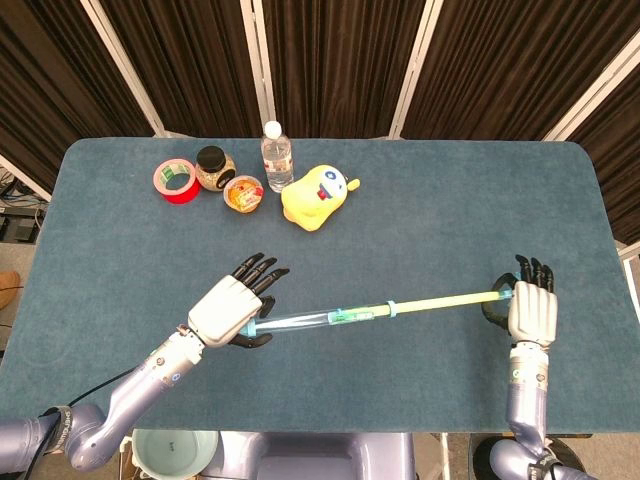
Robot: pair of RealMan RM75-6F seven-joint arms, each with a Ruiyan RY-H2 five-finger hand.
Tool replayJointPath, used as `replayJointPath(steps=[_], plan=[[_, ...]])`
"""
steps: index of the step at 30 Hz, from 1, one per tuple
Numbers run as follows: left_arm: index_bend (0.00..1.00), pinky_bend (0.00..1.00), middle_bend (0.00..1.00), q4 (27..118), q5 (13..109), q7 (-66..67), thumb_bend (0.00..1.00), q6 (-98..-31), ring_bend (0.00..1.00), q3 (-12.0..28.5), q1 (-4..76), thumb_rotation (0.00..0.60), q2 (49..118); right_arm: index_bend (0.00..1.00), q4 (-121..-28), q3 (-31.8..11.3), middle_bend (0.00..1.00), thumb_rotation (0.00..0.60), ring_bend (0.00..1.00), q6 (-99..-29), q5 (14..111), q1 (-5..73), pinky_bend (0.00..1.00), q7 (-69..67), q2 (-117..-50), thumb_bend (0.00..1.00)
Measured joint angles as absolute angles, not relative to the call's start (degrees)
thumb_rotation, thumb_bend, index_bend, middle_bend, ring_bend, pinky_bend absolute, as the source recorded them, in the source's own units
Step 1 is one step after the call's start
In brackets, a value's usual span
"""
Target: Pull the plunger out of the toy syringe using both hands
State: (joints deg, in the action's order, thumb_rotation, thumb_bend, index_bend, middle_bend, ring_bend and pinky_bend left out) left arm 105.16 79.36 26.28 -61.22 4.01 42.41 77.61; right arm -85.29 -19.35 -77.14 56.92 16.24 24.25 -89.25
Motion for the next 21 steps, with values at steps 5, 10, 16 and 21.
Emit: replayJointPath(steps=[5, 10, 16, 21], plan=[[0.66, 0.06, 0.09, 104.98, 80.02, 25.35, 0.34, -61.59, 0.0, 3.73, 41.86, 0.6, 77.13, 0.7, -84.86, -20.01, 0.14, 0.6, 0.04, -77.03, 56.35, 16.41, 0.0, 23.43, -88.41, 0.53], [0.66, 0.06, 0.09, 104.87, 81.14, 24.48, 0.34, -61.89, 0.0, 3.26, 41.36, 0.6, 76.83, 0.7, -84.13, -20.44, 0.14, 0.6, 0.04, -76.98, 55.53, 16.65, 0.0, 23.23, -88.0, 0.53], [0.66, 0.06, 0.09, 104.6, 82.03, 23.58, 0.34, -62.15, 0.0, 2.92, 40.8, 0.6, 76.49, 0.7, -83.52, -20.6, 0.14, 0.6, 0.04, -77.05, 54.9, 16.81, 0.0, 22.96, -87.5, 0.52], [0.66, 0.06, 0.09, 104.65, 82.65, 23.23, 0.34, -62.51, 0.0, 2.74, 40.35, 0.6, 76.2, 0.7, -83.58, -20.58, 0.14, 0.6, 0.04, -77.16, 54.6, 16.85, 0.0, 22.79, -87.0, 0.52]])
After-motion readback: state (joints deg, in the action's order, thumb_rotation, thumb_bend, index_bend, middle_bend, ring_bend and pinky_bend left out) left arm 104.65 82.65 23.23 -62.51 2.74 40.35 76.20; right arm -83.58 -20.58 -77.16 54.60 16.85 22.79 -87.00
